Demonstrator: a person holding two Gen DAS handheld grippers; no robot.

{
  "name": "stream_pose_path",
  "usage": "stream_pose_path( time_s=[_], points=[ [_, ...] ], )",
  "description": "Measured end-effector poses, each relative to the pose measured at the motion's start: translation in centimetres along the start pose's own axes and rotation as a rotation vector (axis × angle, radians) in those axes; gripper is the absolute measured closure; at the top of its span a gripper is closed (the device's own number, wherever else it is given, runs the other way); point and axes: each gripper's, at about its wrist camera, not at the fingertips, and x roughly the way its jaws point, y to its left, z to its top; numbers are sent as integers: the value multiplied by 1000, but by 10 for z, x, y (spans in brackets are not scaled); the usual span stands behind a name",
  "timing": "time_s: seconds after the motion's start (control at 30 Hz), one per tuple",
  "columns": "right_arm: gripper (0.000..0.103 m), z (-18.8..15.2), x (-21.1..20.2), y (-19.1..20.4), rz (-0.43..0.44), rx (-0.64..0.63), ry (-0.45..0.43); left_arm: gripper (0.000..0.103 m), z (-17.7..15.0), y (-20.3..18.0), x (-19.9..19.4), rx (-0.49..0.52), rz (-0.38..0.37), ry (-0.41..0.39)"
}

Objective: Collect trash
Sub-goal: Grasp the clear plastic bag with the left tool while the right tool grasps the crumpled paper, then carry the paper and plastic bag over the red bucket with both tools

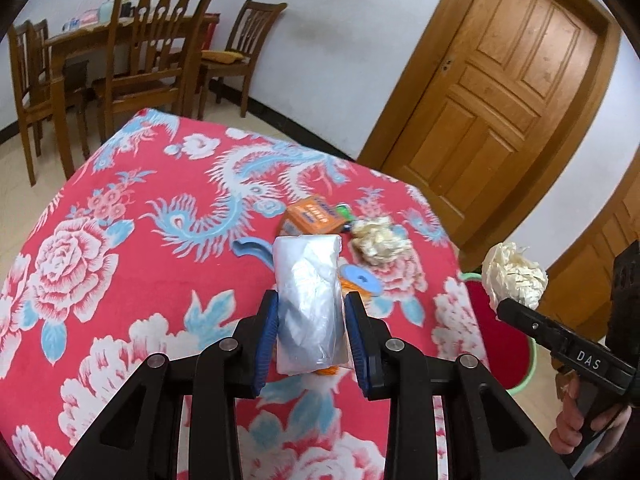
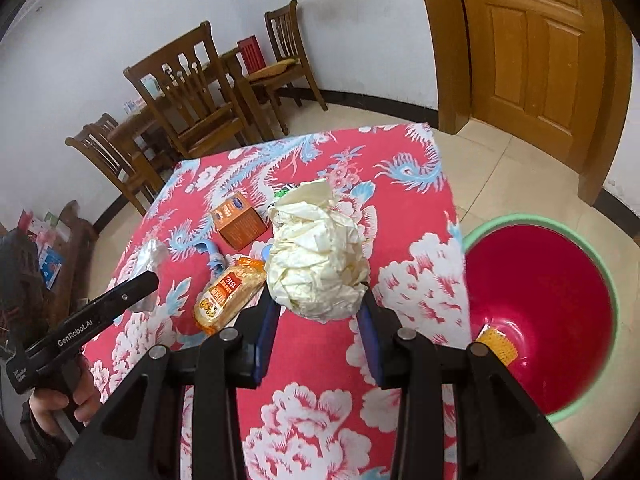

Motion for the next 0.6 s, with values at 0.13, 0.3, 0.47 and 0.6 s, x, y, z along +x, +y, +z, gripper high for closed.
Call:
stream_pose_path(
  time_s=[0.13,0.3,0.47,0.6],
  points=[
    [62,-3,-17,-5,-4,0,-34,69,0,-13,-6,27,-16,-7],
    [62,-6,-35,-17,-25,15,-65,69,0,-35,-8,62,-48,-7],
    [62,-9,-56,-32,-60,34,-95,69,-1,-58,-6,101,-87,4],
    [62,-8,-73,-47,-102,53,-121,69,0,-82,-4,142,-118,9]
  ],
)
